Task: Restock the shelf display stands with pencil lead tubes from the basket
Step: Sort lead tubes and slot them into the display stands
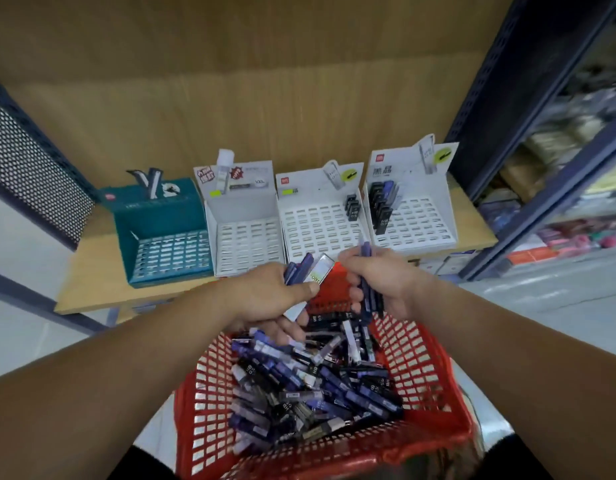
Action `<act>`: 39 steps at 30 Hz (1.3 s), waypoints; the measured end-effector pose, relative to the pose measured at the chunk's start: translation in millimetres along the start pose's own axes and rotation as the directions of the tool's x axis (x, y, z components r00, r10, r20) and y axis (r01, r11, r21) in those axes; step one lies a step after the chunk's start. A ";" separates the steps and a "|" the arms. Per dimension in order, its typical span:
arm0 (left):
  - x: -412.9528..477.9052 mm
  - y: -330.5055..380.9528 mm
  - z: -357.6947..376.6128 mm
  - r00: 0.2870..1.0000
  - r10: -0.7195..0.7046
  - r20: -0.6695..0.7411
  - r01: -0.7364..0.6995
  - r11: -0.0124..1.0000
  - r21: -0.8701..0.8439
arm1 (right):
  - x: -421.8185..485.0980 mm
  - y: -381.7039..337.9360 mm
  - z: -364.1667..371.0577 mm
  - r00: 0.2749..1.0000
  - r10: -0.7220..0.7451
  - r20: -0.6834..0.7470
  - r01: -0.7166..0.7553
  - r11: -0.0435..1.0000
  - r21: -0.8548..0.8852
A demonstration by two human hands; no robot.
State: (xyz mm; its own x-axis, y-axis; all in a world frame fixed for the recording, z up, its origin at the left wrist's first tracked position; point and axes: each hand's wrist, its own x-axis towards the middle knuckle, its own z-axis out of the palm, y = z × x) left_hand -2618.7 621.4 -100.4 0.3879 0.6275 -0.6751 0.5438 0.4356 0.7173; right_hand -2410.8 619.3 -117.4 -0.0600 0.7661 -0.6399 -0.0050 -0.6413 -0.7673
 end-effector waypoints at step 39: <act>-44.8 20.5 -138.6 0.719 0.180 -0.672 -0.336 0.936 -0.109 | 28.7 -84.5 103.0 0.955 -0.245 0.165 0.287 0.900 -0.328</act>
State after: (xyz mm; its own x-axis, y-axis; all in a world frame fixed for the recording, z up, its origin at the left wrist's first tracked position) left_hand -2728.1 691.6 -31.6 -0.1232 0.9628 -0.2405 0.2975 0.2670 0.9166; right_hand -2515.0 691.1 -66.6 -0.2206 0.8821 -0.4163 0.3061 -0.3426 -0.8882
